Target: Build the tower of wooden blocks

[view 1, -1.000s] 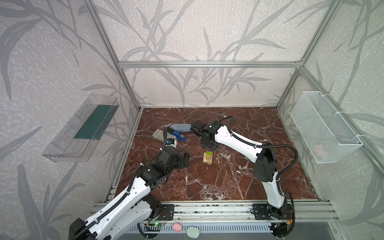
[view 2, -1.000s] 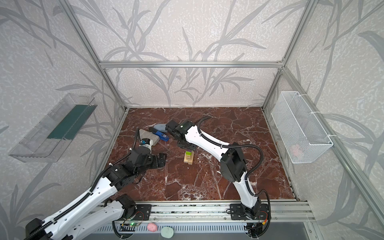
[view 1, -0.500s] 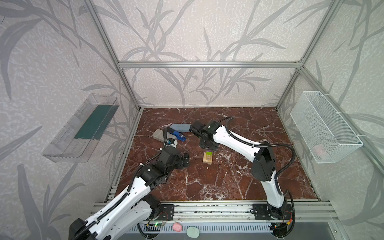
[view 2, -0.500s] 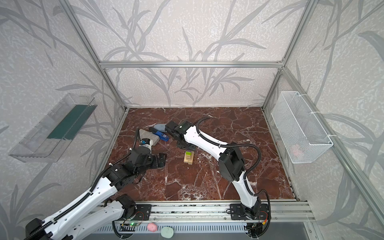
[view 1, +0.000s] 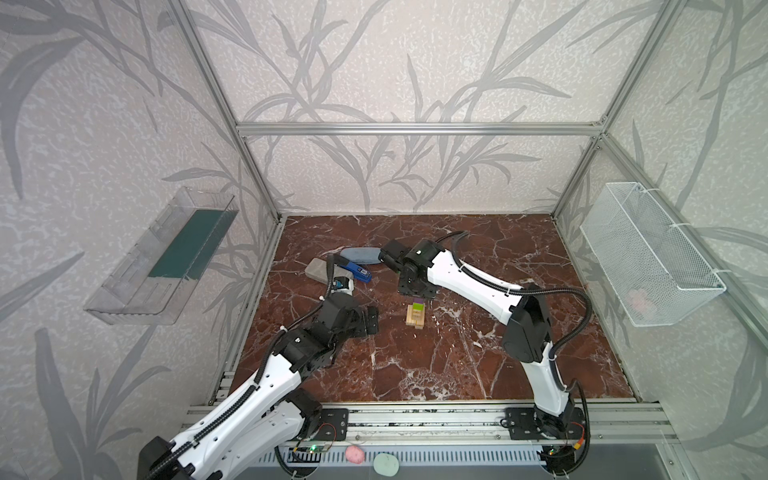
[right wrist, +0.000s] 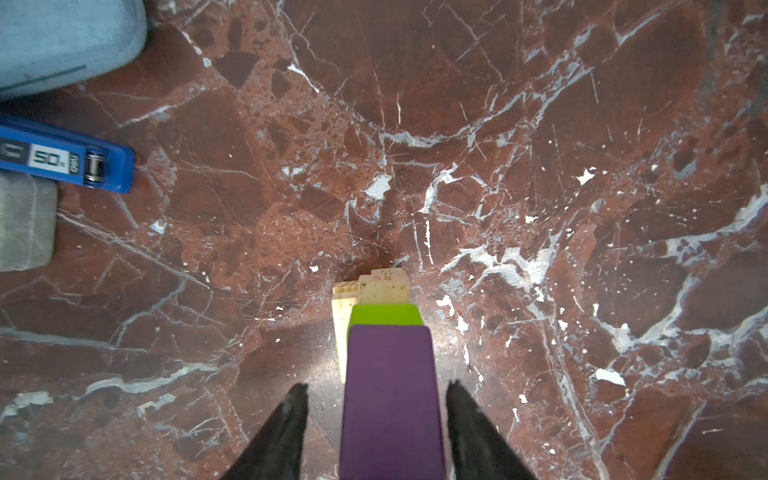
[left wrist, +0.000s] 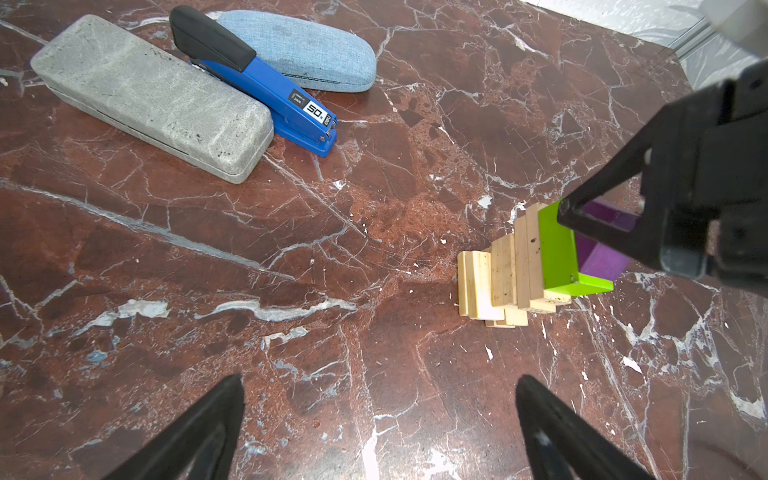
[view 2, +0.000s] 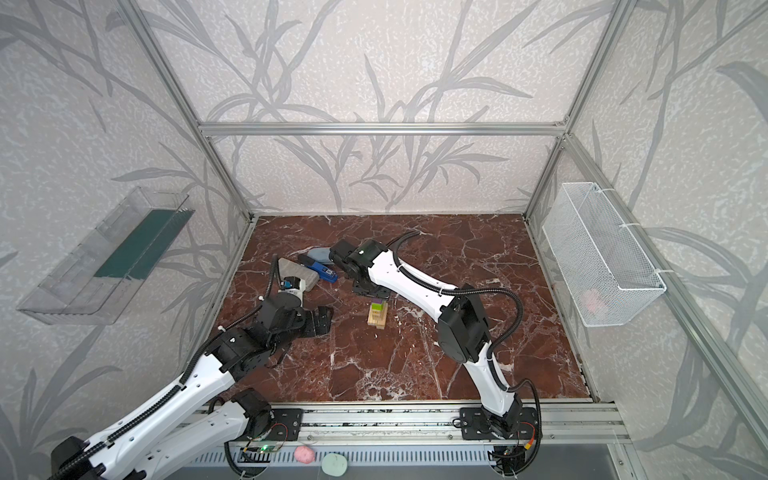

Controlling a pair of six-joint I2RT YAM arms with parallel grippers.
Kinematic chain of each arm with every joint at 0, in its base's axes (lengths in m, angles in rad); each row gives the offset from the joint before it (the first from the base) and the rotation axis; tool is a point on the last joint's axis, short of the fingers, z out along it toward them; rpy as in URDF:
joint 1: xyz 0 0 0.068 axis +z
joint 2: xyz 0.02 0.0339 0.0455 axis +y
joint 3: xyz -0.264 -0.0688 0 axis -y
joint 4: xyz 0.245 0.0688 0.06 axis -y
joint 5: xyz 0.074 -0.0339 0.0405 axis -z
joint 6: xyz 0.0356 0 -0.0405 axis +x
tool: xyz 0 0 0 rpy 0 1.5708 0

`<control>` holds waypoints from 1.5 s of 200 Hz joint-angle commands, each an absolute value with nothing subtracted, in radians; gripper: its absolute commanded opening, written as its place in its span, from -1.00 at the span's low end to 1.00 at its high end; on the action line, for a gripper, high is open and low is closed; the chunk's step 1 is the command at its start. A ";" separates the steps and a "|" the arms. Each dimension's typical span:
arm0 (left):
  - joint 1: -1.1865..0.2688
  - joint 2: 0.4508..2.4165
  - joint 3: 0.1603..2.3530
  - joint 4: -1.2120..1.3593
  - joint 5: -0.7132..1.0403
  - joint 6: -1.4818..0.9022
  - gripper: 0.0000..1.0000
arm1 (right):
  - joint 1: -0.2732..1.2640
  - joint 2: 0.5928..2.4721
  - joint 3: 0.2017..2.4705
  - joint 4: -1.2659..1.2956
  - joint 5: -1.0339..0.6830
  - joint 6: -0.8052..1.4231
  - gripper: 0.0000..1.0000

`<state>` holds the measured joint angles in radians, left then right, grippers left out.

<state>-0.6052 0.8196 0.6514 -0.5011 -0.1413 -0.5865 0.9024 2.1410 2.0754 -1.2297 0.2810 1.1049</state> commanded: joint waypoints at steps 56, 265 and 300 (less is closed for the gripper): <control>-0.591 0.823 0.701 -0.553 -0.190 -0.570 0.99 | 0.910 2.006 2.119 -1.332 0.384 0.972 0.93; -0.064 1.336 0.372 0.714 -0.394 -0.083 0.99 | 0.142 1.474 0.469 0.673 0.288 -0.019 0.99; -0.036 1.505 0.310 1.023 -0.305 -0.033 0.99 | 0.131 1.561 0.374 0.948 0.114 -0.077 0.98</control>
